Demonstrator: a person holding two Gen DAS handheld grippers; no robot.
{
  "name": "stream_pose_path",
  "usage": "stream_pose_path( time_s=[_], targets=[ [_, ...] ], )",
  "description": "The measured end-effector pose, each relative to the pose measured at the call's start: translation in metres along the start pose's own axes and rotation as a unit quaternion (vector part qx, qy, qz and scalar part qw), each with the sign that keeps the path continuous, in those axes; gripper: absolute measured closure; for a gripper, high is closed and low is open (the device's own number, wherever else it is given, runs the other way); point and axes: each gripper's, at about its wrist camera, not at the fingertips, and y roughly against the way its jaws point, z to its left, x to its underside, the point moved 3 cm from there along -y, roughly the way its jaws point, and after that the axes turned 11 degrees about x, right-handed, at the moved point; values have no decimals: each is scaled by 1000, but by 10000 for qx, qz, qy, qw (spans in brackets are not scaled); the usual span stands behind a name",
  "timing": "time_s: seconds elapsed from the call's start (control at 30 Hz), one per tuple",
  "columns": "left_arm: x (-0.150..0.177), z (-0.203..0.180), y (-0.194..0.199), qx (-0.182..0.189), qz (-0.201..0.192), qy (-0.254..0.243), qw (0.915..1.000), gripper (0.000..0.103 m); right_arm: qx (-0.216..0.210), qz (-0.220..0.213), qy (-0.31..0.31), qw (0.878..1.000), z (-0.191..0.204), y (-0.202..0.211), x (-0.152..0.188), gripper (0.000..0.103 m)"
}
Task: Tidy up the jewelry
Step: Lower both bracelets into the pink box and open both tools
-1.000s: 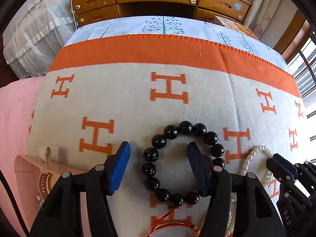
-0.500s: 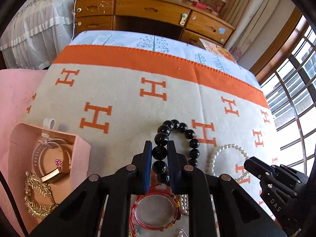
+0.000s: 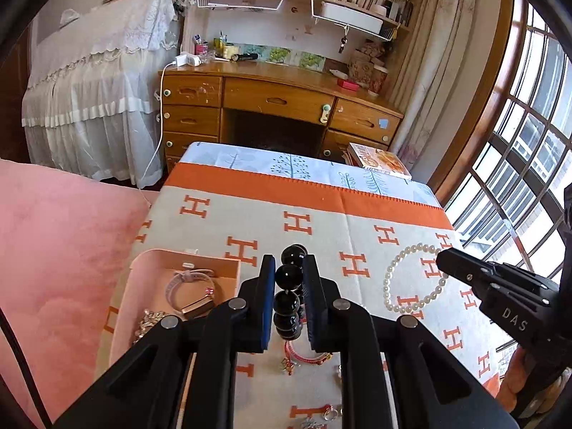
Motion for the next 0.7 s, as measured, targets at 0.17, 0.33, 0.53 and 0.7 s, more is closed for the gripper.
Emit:
stream_pose_path(
  time_s=[0.17, 0.33, 0.53, 0.7],
  targets=[
    [14, 31, 24, -173, -54, 119, 9998, 91, -251, -270, 152, 9992, 34, 20, -8, 96],
    [35, 71, 38, -147, 21, 272, 9995, 90, -478, -336, 295, 9979, 70, 26, -11, 96],
    [57, 120, 40, 142, 150, 808, 9965, 90, -771, -261, 454, 9956, 113, 16, -11, 96],
    [68, 141, 34, 291, 201, 1078, 9935, 90, -998, -30, 640, 9929, 147, 0, -5, 96]
  ],
)
